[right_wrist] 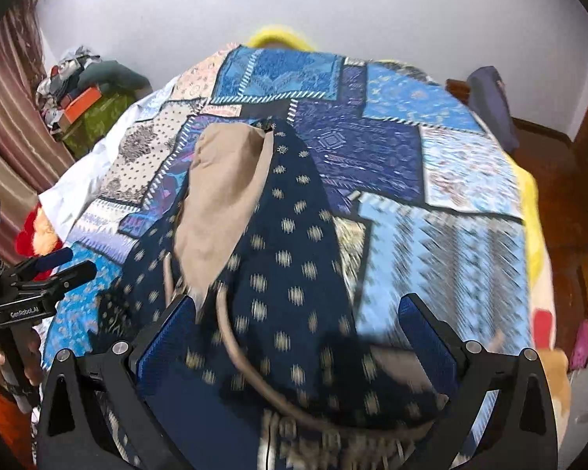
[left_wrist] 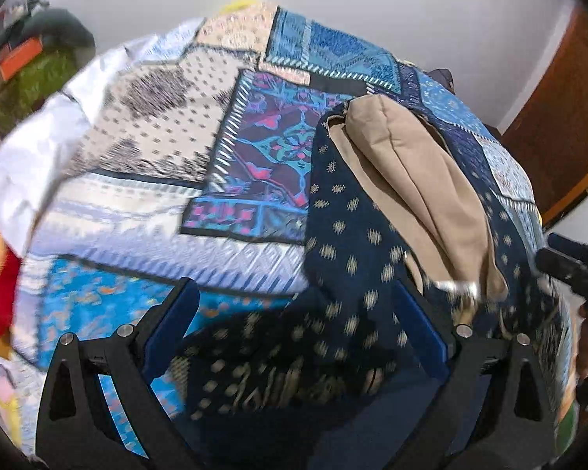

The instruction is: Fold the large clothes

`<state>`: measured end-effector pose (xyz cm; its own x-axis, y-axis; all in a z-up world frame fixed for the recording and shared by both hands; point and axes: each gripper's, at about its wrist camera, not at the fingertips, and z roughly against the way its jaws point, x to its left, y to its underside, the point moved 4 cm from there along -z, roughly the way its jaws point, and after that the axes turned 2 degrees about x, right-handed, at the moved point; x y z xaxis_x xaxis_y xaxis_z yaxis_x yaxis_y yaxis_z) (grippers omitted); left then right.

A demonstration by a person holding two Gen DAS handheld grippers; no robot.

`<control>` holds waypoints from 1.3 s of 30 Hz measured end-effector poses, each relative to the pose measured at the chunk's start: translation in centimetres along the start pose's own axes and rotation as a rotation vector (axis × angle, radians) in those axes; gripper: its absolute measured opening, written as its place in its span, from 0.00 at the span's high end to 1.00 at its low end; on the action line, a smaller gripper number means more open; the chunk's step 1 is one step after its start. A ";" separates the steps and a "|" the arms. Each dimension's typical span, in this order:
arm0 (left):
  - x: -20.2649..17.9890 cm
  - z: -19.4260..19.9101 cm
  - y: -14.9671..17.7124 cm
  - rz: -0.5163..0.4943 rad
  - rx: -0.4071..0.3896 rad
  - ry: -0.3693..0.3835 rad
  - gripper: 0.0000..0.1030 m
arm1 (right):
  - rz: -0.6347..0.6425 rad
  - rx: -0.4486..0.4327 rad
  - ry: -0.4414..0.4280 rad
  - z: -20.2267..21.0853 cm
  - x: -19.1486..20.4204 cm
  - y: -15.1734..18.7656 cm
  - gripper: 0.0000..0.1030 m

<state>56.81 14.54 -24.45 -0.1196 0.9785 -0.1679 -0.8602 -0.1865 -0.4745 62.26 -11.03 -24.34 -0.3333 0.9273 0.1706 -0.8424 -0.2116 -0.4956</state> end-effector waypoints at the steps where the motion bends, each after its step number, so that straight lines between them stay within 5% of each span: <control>1: -0.1 -0.7 -0.2 0.008 0.008 0.012 0.04 | -0.005 0.009 0.002 -1.1 -0.1 -0.7 0.00; 8: -0.9 -6.5 -2.1 0.127 0.064 0.131 0.04 | -0.149 0.073 -0.085 -7.7 -0.5 -4.3 0.03; 10: -1.6 -7.1 -2.5 0.121 0.049 0.126 0.05 | -0.126 0.040 -0.057 -8.1 0.1 -4.8 0.14; 15: -4.8 -7.0 -2.7 0.029 0.007 0.121 0.42 | 0.002 0.001 -0.033 -8.3 2.4 -4.7 0.60; 17: -5.7 -6.3 -2.5 -0.017 -0.009 0.104 0.70 | 0.025 -0.009 -0.061 -7.8 2.9 -4.2 0.82; 18: -6.1 -5.8 -2.4 -0.048 -0.020 0.074 0.76 | 0.025 -0.010 -0.079 -7.5 3.0 -4.0 0.84; 20: -6.4 -4.7 -2.1 -0.079 -0.025 0.053 0.87 | 0.028 -0.008 -0.101 -6.7 3.4 -3.6 0.88; 28: -7.5 4.4 1.0 -0.214 -0.125 0.050 0.88 | 0.088 -0.085 -0.162 1.2 5.6 0.0 0.89; 34: -8.9 10.5 7.0 -0.319 -0.143 0.045 0.88 | 0.149 -0.115 -0.188 7.3 7.8 5.0 0.89; 39: -8.9 11.1 12.4 -0.332 -0.087 0.062 0.88 | 0.147 -0.068 -0.183 9.3 8.3 10.6 0.89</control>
<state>41.70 4.50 -19.23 0.1922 0.9804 -0.0428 -0.8012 0.1316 -0.5837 46.68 -8.43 -20.28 -0.5270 0.8151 0.2406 -0.7506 -0.3135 -0.5816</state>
